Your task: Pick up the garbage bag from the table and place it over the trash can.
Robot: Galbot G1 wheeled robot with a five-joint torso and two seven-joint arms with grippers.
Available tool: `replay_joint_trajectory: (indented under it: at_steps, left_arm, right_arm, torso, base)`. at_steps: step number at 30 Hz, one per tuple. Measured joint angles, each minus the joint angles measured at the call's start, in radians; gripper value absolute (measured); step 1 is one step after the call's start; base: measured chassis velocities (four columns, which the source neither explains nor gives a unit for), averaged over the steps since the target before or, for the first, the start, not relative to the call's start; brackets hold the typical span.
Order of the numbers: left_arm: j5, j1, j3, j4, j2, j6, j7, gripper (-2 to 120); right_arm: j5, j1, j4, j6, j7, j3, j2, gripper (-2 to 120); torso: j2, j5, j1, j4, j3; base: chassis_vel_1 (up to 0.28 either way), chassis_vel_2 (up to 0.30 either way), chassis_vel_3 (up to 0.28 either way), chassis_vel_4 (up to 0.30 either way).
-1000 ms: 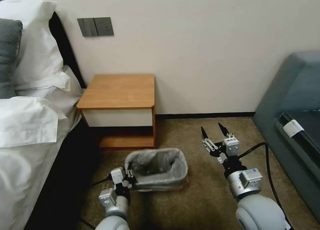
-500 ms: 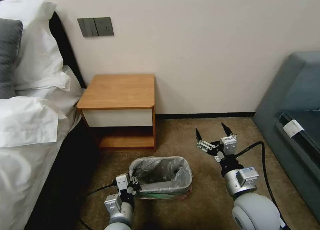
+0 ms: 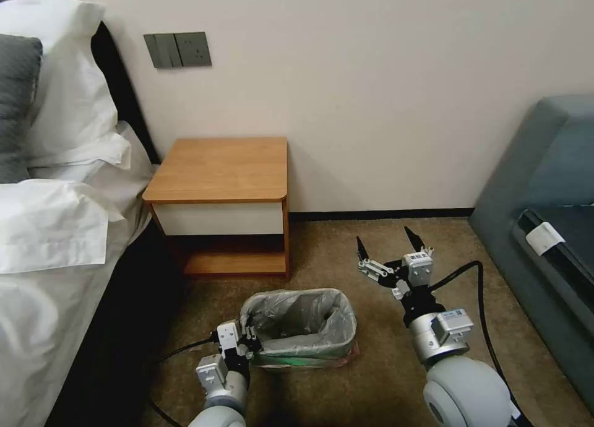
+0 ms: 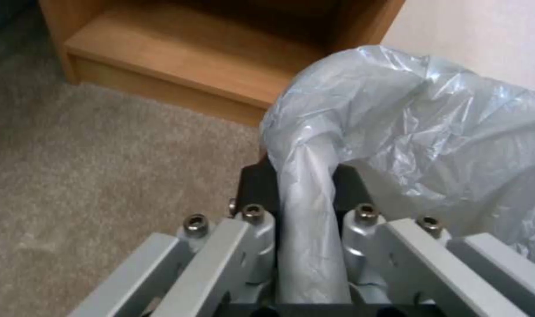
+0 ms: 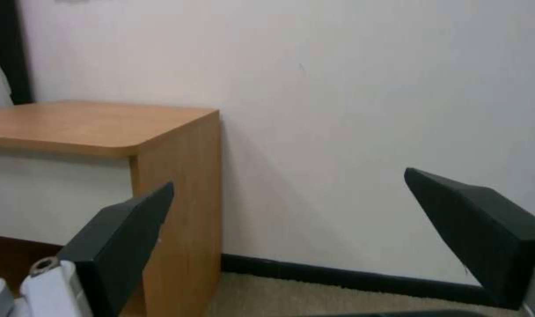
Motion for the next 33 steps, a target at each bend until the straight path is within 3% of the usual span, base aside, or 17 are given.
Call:
replay_joint_trajectory:
  at_steps: [2,4,6,13,21,33]
  left_arm:
    - [0.007,-0.005,-0.001,0.006,0.001,0.003,0.001,27]
    - [0.008,-0.006,-0.002,0.008,0.001,0.003,0.002,30]
    - [0.013,-0.012,-0.007,0.013,0.003,0.005,0.010,42]
    - [0.014,-0.015,-0.010,0.010,0.006,0.016,0.012,64]
    - [0.043,-0.011,-0.025,0.004,0.007,0.017,0.020,97]
    - [0.093,-0.010,-0.051,-0.007,0.003,-0.036,0.045,100]
  right_arm:
    - [0.001,0.000,-0.005,0.003,0.002,-0.001,0.000,100]
    - [0.001,0.000,-0.005,0.003,0.003,-0.001,0.000,100]
    - [0.003,-0.002,-0.005,0.006,0.003,-0.001,0.000,100]
    - [0.008,0.002,-0.006,0.006,0.003,-0.003,-0.001,100]
    - [0.013,0.010,-0.008,0.004,0.004,-0.016,-0.004,100]
    - [0.014,0.003,0.005,0.000,0.006,-0.018,-0.006,100]
  torso:
    - [0.000,0.0000,0.000,0.0000,0.000]
    - [0.000,0.0001,0.000,0.0000,0.000]
    - [0.000,0.0000,0.000,0.0000,0.000]
    - [0.000,-0.0002,0.000,-0.0001,0.000]
    - [0.000,-0.0004,0.000,-0.0001,0.000]
    - [0.000,-0.0002,0.000,-0.0001,0.000]
  base:
    - [0.000,0.000,0.000,0.000]
    - [0.000,0.000,0.000,0.000]
    - [0.000,0.000,0.000,0.000]
    - [0.000,0.000,0.000,0.000]
    - [0.000,0.000,0.000,0.000]
    - [0.000,0.000,0.000,0.000]
